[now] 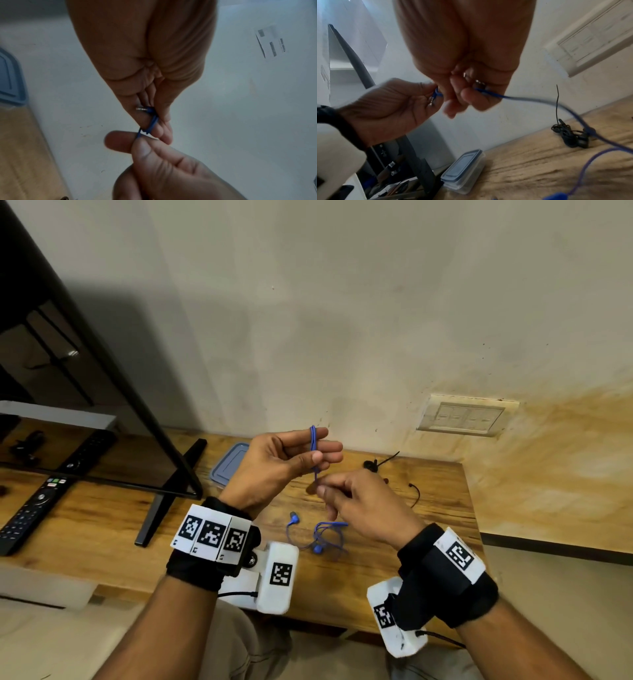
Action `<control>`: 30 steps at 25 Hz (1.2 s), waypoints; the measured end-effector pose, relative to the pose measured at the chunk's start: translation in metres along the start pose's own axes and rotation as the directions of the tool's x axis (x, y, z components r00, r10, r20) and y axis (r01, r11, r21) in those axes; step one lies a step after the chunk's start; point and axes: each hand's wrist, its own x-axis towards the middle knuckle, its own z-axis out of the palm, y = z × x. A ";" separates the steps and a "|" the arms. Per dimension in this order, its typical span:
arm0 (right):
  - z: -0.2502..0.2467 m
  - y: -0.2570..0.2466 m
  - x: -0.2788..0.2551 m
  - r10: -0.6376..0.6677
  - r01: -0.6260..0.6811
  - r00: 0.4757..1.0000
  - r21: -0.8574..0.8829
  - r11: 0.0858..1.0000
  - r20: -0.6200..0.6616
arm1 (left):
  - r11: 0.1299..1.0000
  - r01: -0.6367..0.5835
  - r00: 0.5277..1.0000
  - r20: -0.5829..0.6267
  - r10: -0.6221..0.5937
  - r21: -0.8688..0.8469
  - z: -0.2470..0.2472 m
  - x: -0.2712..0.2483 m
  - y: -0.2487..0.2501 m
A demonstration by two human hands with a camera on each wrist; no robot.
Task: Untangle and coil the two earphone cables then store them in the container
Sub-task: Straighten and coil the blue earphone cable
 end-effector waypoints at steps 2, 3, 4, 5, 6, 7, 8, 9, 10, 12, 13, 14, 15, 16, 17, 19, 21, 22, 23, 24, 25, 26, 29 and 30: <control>0.006 -0.004 -0.007 -0.072 0.079 0.992 -0.069 0.994 0.100 | 0.997 0.007 1.000 -0.026 -0.005 0.078 -0.002 0.002 -0.003; 0.008 -0.005 -0.008 -0.137 0.145 0.988 -0.130 0.981 0.070 | 0.981 0.011 1.000 -0.029 -0.005 0.194 -0.004 0.003 -0.005; 0.007 -0.004 -0.008 -0.200 0.196 0.980 -0.193 0.961 0.000 | 0.945 0.009 1.000 -0.009 -0.007 0.327 -0.005 0.002 -0.006; 0.003 -0.002 -0.006 -0.253 0.226 0.963 -0.237 0.945 -0.093 | 0.900 0.006 0.999 0.029 -0.020 0.435 -0.006 0.001 -0.007; -0.005 0.002 -0.004 -0.296 0.244 0.938 -0.259 0.935 -0.183 | 0.863 -0.005 0.996 0.079 -0.040 0.506 -0.006 0.000 -0.006; -0.013 0.006 -0.002 -0.337 0.265 0.906 -0.278 0.923 -0.257 | 0.840 -0.018 0.990 0.128 -0.062 0.543 -0.006 -0.001 -0.004; -0.021 0.010 0.001 -0.375 0.283 0.871 -0.301 0.911 -0.317 | 0.831 -0.025 0.981 0.173 -0.086 0.555 -0.006 -0.003 -0.003; -0.027 0.014 0.003 -0.401 0.291 0.837 -0.320 0.902 -0.371 | 0.833 -0.022 0.973 0.202 -0.109 0.553 -0.005 -0.004 -0.001; -0.032 0.017 0.005 -0.410 0.293 0.807 -0.316 0.902 -0.424 | 0.844 -0.009 0.968 0.217 -0.128 0.537 -0.003 -0.004 0.000; -0.035 0.020 0.010 -0.390 0.293 0.762 -0.262 0.919 -0.517 | 0.882 0.018 0.957 0.249 -0.152 0.470 -0.001 -0.006 0.001; -0.035 0.022 0.012 -0.372 0.289 0.749 -0.235 0.928 -0.549 | 0.900 0.021 0.948 0.276 -0.156 0.435 0.000 -0.007 0.001; -0.034 0.023 0.014 -0.345 0.277 0.746 -0.207 0.938 -0.570 | 0.915 0.017 0.940 0.306 -0.152 0.403 0.000 -0.007 0.003; -0.032 0.025 0.016 -0.308 0.259 0.756 -0.167 0.951 -0.578 | 0.928 0.013 0.932 0.331 -0.146 0.372 0.001 -0.008 0.004; -0.030 0.026 0.018 -0.252 0.232 0.778 -0.111 0.966 -0.575 | 0.939 0.012 0.926 0.351 -0.141 0.344 0.001 -0.008 0.005; -0.027 0.027 0.021 -0.182 0.193 0.807 -0.041 0.980 -0.562 | 0.947 0.014 0.921 0.365 -0.136 0.320 0.001 -0.008 0.006; -0.021 0.028 0.026 -0.040 0.087 0.857 0.067 0.994 -0.514 | 0.959 0.004 0.913 0.389 -0.120 0.285 0.002 -0.009 0.009; -0.013 0.027 0.028 0.066 -0.014 0.903 0.124 0.992 -0.425 | 0.965 -0.017 0.918 0.386 -0.088 0.260 0.001 -0.009 0.009; -0.008 0.026 0.028 0.112 -0.059 0.928 0.158 0.986 -0.356 | 0.971 -0.021 0.931 0.358 -0.067 0.236 -0.001 -0.008 0.008; -0.002 0.023 0.027 0.158 -0.104 0.948 0.201 0.974 -0.277 | 0.978 -0.016 0.953 0.300 -0.048 0.207 -0.002 -0.006 0.007; 0.004 0.020 0.024 0.190 -0.142 0.961 0.230 0.963 -0.199 | 0.983 -0.008 0.975 0.220 -0.033 0.183 -0.004 -0.003 0.004; 0.010 0.016 0.021 0.204 -0.170 0.970 0.233 0.958 -0.133 | 0.985 -0.004 0.990 0.137 -0.020 0.171 -0.006 0.000 0.001; 0.015 0.013 0.018 0.207 -0.188 0.976 0.205 0.961 -0.074 | 0.984 -0.006 0.998 0.068 -0.006 0.176 -0.007 0.003 -0.002; 0.020 0.001 0.006 0.173 -0.178 0.983 0.084 0.980 0.070 | 0.933 -0.011 0.998 -0.060 0.035 0.361 -0.013 0.009 -0.012; 0.020 -0.002 0.003 0.142 -0.147 0.986 0.060 0.987 0.085 | 0.883 0.001 0.996 -0.076 0.039 0.469 -0.016 0.010 -0.014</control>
